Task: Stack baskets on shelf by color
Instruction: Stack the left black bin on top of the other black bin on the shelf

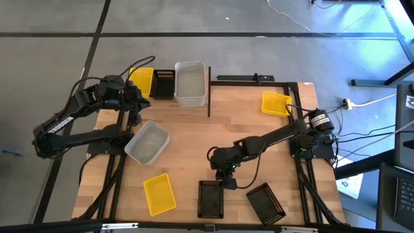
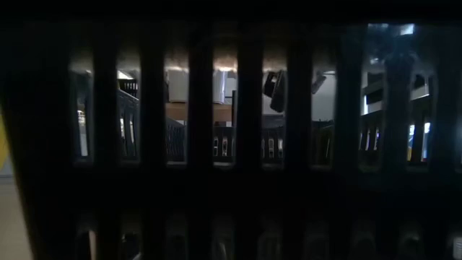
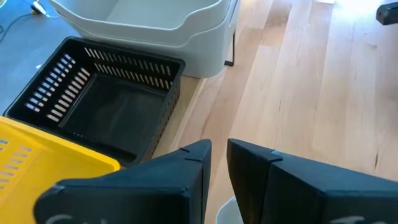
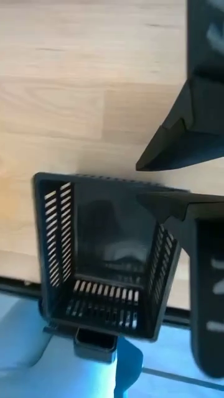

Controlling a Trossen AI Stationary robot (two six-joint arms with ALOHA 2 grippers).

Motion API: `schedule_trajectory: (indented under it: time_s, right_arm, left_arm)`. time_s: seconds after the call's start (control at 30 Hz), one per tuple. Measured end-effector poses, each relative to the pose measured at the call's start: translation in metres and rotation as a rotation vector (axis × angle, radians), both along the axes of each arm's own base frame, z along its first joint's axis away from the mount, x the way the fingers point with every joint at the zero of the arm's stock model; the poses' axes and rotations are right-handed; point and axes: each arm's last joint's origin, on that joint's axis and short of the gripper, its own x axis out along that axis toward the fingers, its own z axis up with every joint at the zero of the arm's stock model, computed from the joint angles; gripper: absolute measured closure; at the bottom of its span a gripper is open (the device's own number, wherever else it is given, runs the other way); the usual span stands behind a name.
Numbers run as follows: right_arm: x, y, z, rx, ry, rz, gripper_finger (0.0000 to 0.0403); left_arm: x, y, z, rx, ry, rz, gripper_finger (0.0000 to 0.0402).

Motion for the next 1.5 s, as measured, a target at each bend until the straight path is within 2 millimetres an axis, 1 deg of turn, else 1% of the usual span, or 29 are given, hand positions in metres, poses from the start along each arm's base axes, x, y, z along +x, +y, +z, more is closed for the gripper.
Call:
schedule_trajectory:
  time_s: [0.2, 0.37, 0.5, 0.67, 0.87, 0.97, 1.03, 1.13, 1.17, 1.27, 1.3, 1.37, 1.5]
  right_arm:
    - [0.001, 0.001, -0.005, 0.01, 0.013, 0.003, 0.0338]
    - [0.003, 0.004, -0.018, 0.038, 0.066, 0.022, 0.0338]
    - [0.004, 0.005, -0.021, 0.019, 0.054, 0.036, 0.0338]
    - [0.005, 0.004, -0.021, -0.003, 0.046, 0.016, 0.0338]
    - [0.008, 0.007, -0.036, 0.031, 0.097, -0.013, 0.0338]
    - [0.011, 0.007, -0.037, 0.038, 0.077, -0.015, 0.0338]
    - [0.012, 0.007, -0.038, 0.049, 0.087, -0.049, 0.0338]
    - [0.014, 0.004, -0.038, 0.069, 0.107, -0.141, 0.0342]
    - [0.015, 0.002, -0.038, 0.076, 0.111, -0.177, 0.0349]
    - [0.021, -0.005, -0.033, 0.114, 0.094, -0.252, 0.0388]
    - [0.024, -0.006, -0.03, 0.121, 0.081, -0.262, 0.0392]
    - [0.028, -0.009, -0.025, 0.115, 0.077, -0.301, 0.0393]
    - [0.03, -0.014, -0.015, 0.085, 0.151, -0.331, 0.0397]
  left_arm:
    - [0.0, 0.0, 0.0, 0.003, 0.002, -0.004, 0.0357]
    - [0.001, -0.001, 0.0, -0.015, -0.011, -0.041, 0.0357]
    - [0.001, -0.001, 0.0, -0.02, -0.014, -0.049, 0.0357]
    - [0.001, -0.001, 0.0, -0.02, -0.014, -0.049, 0.0357]
    - [0.001, -0.001, 0.0, -0.019, -0.014, -0.048, 0.0357]
    - [0.001, -0.001, 0.0, -0.019, -0.014, -0.048, 0.0357]
    - [0.001, -0.001, 0.0, -0.019, -0.014, -0.048, 0.0357]
    - [0.001, -0.001, 0.0, -0.019, -0.014, -0.048, 0.0357]
    - [0.001, -0.001, 0.0, -0.019, -0.014, -0.048, 0.0357]
    - [0.001, -0.001, 0.0, -0.022, -0.017, -0.045, 0.0357]
    - [0.001, -0.001, 0.0, -0.022, -0.017, -0.044, 0.0357]
    - [0.001, -0.001, 0.0, -0.022, -0.017, -0.045, 0.0357]
    - [0.001, -0.001, 0.0, -0.005, -0.01, -0.057, 0.0357]
